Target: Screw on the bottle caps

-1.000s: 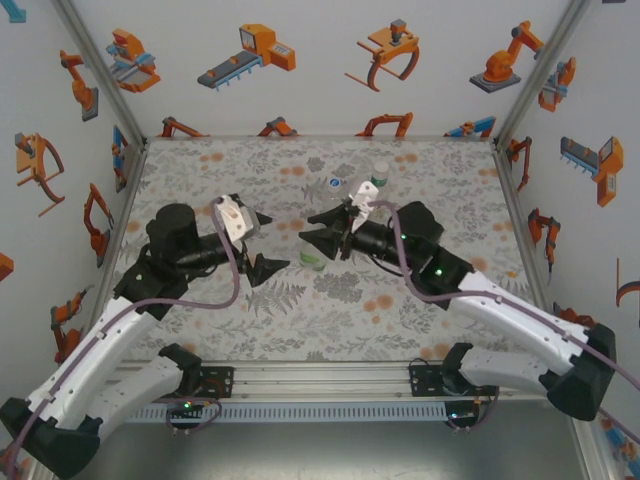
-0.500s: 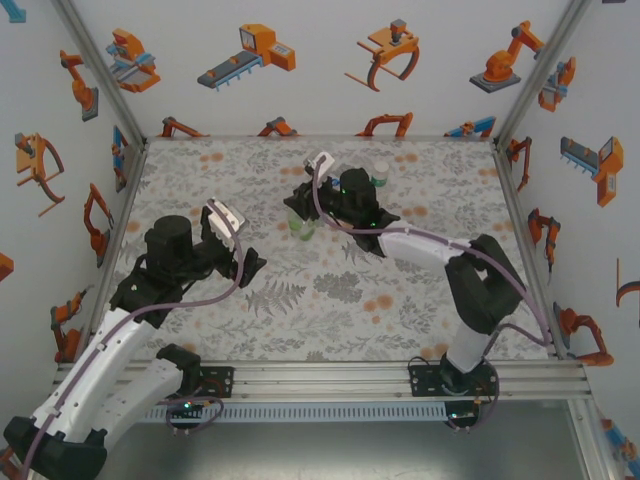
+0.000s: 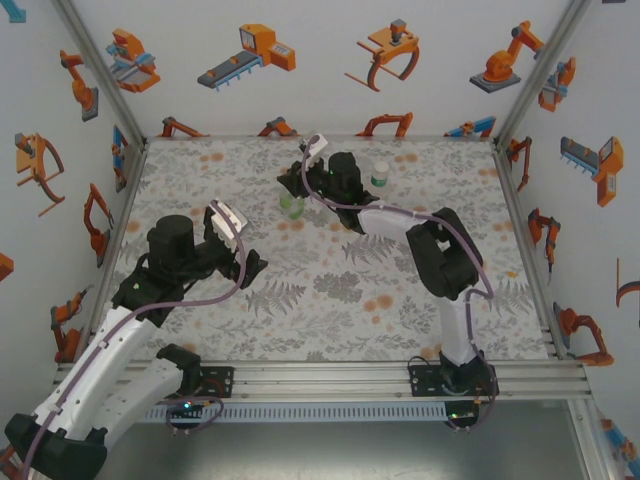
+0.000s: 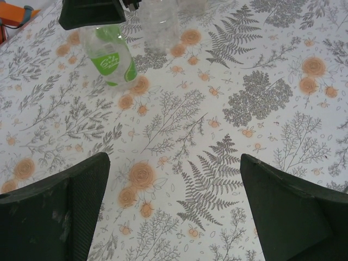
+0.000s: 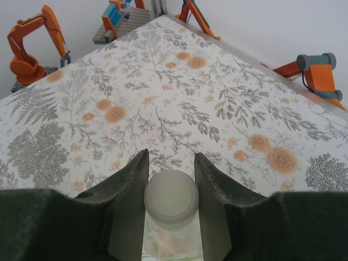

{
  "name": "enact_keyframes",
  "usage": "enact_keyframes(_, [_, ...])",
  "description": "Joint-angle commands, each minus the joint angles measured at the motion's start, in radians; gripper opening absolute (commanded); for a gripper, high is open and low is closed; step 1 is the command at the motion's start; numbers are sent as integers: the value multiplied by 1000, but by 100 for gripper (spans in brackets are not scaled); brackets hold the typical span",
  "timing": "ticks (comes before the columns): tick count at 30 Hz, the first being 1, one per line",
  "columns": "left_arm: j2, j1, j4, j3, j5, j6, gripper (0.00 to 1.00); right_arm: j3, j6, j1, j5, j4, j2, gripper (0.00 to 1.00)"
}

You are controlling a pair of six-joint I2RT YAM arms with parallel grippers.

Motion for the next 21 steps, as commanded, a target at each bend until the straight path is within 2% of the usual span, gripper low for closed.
enact_keyframes(1, [-6,4,-1,7,23,21,97,46,17,-2,-28,44,23,0])
enact_keyframes(6, [-2,3,-1,7,38,22,97,66,18,-2,-41,20,45,0])
enact_keyframes(7, [0,3,-1,9,39,24,97,67,18,-2,-45,16,46,5])
enact_keyframes(11, [2,4,-2,10,36,24,97,73,10,-2,-45,3,39,36])
enact_keyframes(13, [3,3,-2,10,36,24,97,83,-1,-2,-45,-13,29,45])
enact_keyframes(16, [3,3,-2,10,36,25,97,104,-20,-2,-54,-50,12,53])
enact_keyframes(21, [2,4,-2,10,29,27,97,113,-43,-2,-53,-80,-34,54])
